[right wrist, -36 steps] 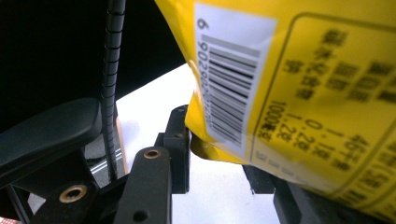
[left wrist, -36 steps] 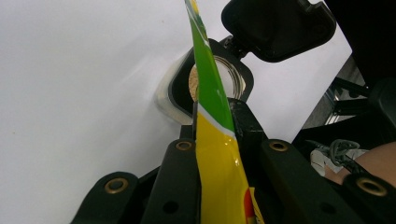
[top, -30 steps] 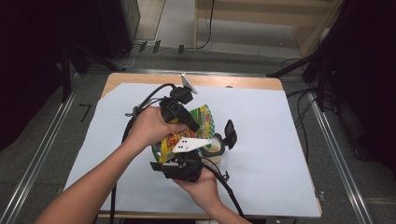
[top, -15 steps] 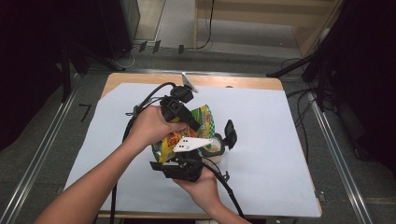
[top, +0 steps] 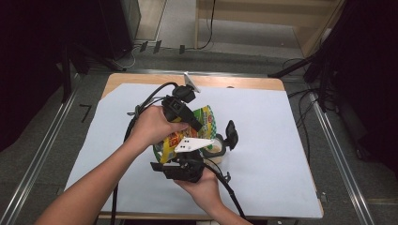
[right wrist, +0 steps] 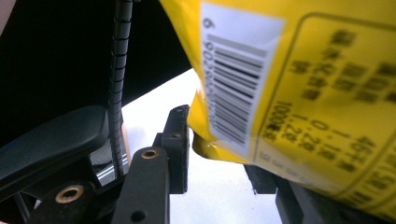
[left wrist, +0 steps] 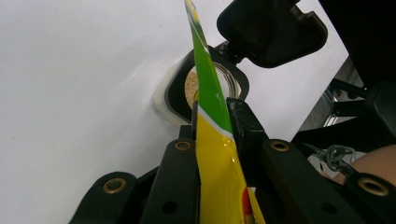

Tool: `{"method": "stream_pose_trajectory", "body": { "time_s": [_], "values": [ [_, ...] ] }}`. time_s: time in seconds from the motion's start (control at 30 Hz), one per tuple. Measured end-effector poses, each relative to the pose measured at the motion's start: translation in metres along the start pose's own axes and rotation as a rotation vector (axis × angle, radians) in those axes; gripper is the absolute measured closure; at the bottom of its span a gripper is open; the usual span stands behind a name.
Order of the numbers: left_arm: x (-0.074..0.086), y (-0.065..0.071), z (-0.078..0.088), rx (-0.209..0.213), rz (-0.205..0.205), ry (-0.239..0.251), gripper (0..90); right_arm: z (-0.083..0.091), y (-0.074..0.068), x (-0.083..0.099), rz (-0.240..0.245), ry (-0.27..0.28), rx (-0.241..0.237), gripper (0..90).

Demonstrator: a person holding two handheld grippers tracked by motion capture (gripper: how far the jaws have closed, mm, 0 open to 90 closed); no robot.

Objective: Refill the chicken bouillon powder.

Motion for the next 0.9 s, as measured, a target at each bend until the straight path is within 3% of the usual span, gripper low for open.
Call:
{"method": "stream_pose_trajectory", "body": {
  "time_s": [0.13, 0.27, 0.9],
  "values": [
    [-0.0002, 0.0009, -0.0001, 0.004, -0.003, -0.003, 82.8, -0.0015, -0.0022, 0.0005, 0.028, -0.010, 0.006, 65.5],
    [-0.0004, 0.0016, -0.0001, 0.004, -0.001, 0.000, 82.7, -0.0006, -0.0008, 0.0006, 0.026, -0.013, 0.017, 70.1],
    [0.0007, 0.0023, 0.0006, -0.001, -0.010, 0.005, 82.3, -0.0004, -0.0006, 0.0006, 0.019, -0.005, 0.019, 70.3]
  ]
}}
Point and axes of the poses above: each handheld gripper's, and its own axes: z roughly backward along the jaws, x roughly out of its underside, y roughly to its right, the point moved 2 cm from there along -z, roughly forward along the jaws, and after that the axes turned 8 degrees about z, right-handed, at the moved point
